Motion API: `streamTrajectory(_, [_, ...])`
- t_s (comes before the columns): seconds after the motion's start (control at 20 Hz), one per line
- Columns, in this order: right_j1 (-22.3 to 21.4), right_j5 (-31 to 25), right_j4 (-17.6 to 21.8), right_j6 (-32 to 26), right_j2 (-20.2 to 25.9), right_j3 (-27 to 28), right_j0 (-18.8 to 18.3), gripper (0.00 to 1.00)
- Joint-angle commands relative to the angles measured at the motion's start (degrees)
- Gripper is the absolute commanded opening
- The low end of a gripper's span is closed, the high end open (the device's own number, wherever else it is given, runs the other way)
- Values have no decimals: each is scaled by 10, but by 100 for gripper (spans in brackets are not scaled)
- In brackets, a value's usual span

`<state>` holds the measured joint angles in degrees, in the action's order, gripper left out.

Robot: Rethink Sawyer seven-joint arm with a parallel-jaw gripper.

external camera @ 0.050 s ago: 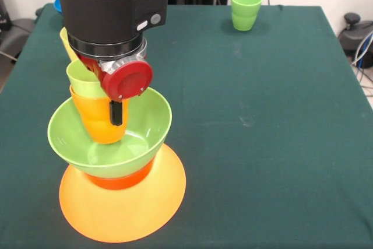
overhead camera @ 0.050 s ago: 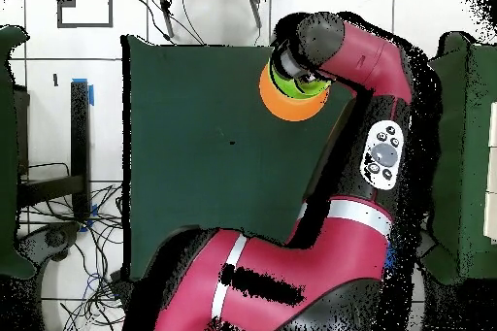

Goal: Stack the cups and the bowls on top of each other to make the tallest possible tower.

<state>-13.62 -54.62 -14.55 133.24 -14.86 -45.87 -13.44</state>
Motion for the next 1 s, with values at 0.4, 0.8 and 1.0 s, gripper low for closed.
streamTrajectory(0.4, [1,-12,2,42,45,-39,9,0])
streamTrajectory(0.8, [7,-10,1,55,43,-29,18,0])
streamTrajectory(1.0, [7,-3,3,50,44,-30,19,0])
